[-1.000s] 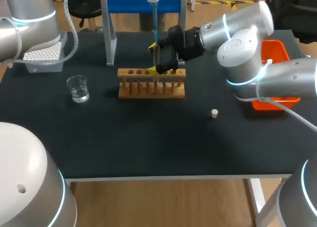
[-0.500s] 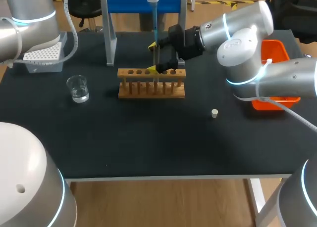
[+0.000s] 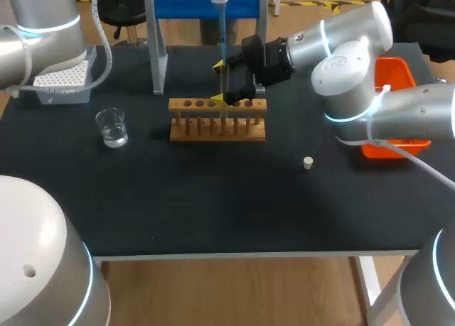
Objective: Invert the test tube, pick up the pipette, mount the tip to pipette, aspirate from beaker and dispense into the tube, eject the tip, return the pipette, and cap with the stopper.
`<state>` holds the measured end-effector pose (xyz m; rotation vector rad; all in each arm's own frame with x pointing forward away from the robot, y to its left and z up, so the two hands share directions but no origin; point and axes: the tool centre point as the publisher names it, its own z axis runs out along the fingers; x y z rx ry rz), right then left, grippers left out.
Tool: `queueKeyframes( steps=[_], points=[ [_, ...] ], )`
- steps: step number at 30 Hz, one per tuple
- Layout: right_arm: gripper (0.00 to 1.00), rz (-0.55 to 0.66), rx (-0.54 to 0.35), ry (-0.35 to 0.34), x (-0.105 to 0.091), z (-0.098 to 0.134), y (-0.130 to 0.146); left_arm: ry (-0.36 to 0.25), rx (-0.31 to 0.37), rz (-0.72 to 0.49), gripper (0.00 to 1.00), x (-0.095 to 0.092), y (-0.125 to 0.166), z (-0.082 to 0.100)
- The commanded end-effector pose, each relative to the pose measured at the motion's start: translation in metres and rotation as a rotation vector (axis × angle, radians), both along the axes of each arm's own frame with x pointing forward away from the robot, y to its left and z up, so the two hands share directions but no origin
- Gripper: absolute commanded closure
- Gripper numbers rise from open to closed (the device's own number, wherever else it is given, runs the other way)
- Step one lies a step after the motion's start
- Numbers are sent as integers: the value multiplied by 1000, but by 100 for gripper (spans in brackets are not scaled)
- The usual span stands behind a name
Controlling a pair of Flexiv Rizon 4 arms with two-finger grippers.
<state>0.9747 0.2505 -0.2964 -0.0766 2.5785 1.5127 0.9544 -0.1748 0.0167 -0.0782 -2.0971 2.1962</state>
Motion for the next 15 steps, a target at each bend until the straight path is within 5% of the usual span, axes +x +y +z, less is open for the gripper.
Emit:
queueKeyframes(
  steps=[1, 15],
  points=[
    [0, 1, 1, 0, 0, 0, -1, 0, 1, 0, 100, 1, 0, 1],
    [0, 1, 1, 0, 0, 0, -1, -19, 20, -8, 100, 4, -3, -1]
  ],
)
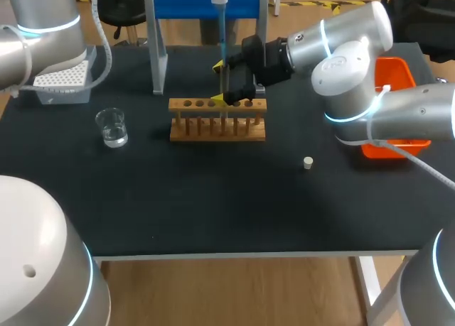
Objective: Invert the test tube, pick up the pipette, mount the tip to pipette, aspirate from beaker and dispense into the tube, eject the tip, return the pipette, and cap with the stopper.
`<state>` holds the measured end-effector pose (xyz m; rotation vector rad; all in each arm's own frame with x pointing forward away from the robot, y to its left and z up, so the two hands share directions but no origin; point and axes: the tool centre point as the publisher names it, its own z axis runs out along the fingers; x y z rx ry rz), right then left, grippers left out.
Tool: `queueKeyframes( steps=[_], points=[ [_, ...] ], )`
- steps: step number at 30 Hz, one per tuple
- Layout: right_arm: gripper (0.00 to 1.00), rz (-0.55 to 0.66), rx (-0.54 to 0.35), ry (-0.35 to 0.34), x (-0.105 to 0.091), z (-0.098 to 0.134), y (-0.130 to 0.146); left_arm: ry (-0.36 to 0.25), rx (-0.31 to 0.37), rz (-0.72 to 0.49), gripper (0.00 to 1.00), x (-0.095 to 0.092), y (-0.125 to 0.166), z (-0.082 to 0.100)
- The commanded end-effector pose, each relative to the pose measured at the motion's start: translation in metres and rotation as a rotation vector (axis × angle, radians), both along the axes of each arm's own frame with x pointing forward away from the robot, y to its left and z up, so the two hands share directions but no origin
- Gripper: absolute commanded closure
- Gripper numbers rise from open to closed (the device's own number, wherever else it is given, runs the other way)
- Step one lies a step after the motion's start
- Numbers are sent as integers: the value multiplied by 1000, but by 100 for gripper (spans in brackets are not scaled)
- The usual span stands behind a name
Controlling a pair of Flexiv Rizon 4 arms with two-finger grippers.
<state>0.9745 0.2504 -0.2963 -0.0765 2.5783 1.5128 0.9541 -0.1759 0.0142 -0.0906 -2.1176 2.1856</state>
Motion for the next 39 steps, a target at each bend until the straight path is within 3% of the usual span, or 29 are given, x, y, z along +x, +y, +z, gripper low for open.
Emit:
queueKeyframes(
  steps=[1, 21, 39],
  points=[
    [0, 1, 1, 0, 0, 0, -1, -7, 10, -9, 100, 4, -3, 0],
    [0, 1, 1, 0, 0, 0, -1, -81, 57, -18, 100, 8, -11, -6],
    [0, 1, 1, 0, 0, 0, -1, -82, 46, -25, 100, 7, -16, -14]
  ],
)
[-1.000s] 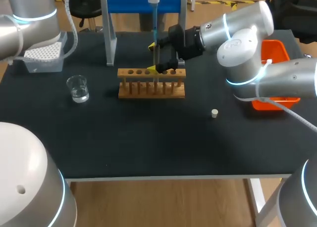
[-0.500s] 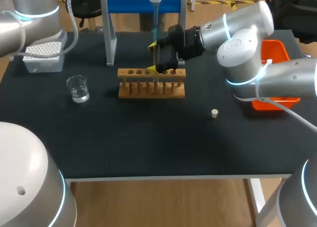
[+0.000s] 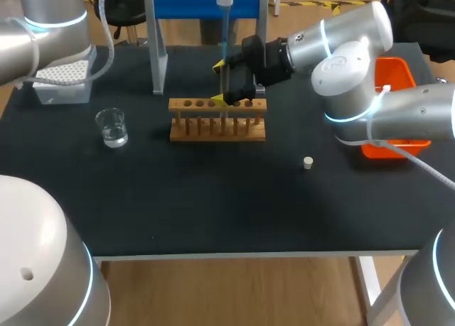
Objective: Invert the test tube, pick up the pipette, mount the tip to pipette, aspirate from beaker and dispense into the tube, eject the tip, return the pipette, and cap with the stopper.
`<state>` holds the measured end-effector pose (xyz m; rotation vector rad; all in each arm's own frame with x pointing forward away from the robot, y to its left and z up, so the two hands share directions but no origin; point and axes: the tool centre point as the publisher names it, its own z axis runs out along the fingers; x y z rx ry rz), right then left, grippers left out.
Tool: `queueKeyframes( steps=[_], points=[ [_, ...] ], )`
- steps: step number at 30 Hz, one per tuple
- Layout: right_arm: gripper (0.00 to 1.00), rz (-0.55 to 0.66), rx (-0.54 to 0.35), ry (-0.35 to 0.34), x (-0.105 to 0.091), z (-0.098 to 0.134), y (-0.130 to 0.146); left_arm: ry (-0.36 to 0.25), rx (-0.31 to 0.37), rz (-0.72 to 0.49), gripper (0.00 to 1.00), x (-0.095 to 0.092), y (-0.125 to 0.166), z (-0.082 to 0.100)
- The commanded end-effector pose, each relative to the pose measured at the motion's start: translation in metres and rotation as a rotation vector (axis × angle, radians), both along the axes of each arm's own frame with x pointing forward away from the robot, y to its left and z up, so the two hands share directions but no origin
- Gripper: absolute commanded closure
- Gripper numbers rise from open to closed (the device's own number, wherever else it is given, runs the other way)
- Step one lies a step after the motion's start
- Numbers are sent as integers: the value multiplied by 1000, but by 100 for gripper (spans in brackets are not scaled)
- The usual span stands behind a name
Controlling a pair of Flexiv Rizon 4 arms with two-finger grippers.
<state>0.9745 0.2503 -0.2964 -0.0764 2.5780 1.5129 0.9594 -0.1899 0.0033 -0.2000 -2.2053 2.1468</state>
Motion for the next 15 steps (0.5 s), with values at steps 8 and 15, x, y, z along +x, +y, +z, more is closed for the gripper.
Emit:
queueKeyframes(
  steps=[8, 15],
  points=[
    [0, 1, 1, 0, 0, 0, -1, 3, -14, -6, 100, 1, -4, -6],
    [0, 1, 1, 0, 0, 0, -1, 5, -17, -6, 100, 0, -3, -9]
  ],
)
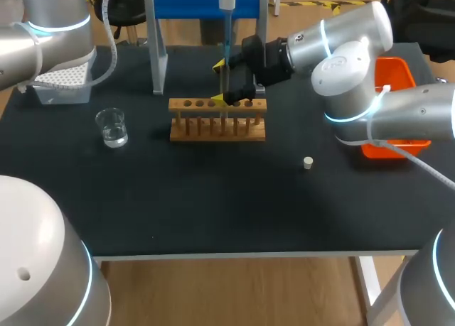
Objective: Invert the test tube, pick up the pipette, mount the tip to pipette, aspirate from beaker and dispense into the tube, eject the tip, return the pipette, and cap with the stopper.
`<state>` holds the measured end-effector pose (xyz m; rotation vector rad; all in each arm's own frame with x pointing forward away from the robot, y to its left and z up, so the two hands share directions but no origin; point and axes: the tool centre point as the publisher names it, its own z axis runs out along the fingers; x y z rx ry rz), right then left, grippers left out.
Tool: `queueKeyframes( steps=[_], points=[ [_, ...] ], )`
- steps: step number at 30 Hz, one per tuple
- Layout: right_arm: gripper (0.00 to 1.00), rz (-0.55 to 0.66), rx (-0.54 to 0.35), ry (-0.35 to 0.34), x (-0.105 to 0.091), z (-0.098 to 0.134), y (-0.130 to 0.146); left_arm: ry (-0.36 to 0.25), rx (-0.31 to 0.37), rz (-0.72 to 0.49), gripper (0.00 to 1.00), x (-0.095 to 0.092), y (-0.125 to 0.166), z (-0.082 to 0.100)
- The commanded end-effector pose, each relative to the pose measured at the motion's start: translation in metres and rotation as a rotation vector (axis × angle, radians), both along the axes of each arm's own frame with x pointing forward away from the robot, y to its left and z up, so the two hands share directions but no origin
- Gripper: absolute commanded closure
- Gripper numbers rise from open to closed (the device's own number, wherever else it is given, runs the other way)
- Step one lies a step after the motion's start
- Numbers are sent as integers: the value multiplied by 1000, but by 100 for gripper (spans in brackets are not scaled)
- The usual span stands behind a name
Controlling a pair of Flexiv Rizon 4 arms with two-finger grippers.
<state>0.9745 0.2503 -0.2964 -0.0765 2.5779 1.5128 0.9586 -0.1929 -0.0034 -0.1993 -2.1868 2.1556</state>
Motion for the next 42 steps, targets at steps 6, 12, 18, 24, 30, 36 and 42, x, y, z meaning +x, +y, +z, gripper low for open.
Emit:
queueKeyframes(
  steps=[6, 12, 18, 24, 30, 36, 42],
  points=[
    [0, 1, 1, 0, 0, 0, -1, 3, -9, -1, 100, 1, 2, -5],
    [0, 1, 1, 0, 0, 0, -1, 6, -11, -3, 100, 0, 2, -7],
    [0, 1, 1, 0, 0, 0, -1, 10, -10, -2, 100, -2, 4, -9],
    [0, 1, 1, 0, 0, 0, -1, 10, -8, 1, 100, -3, 6, -12],
    [0, 1, 1, 0, 0, 0, -1, 7, 1, 7, 100, -3, 9, -11],
    [0, 1, 1, 0, 0, 0, -1, 0, 16, 14, 100, 0, 11, -11],
    [0, 1, 1, 0, 0, 0, -1, -9, 19, 16, 100, 4, 12, -11]
  ],
)
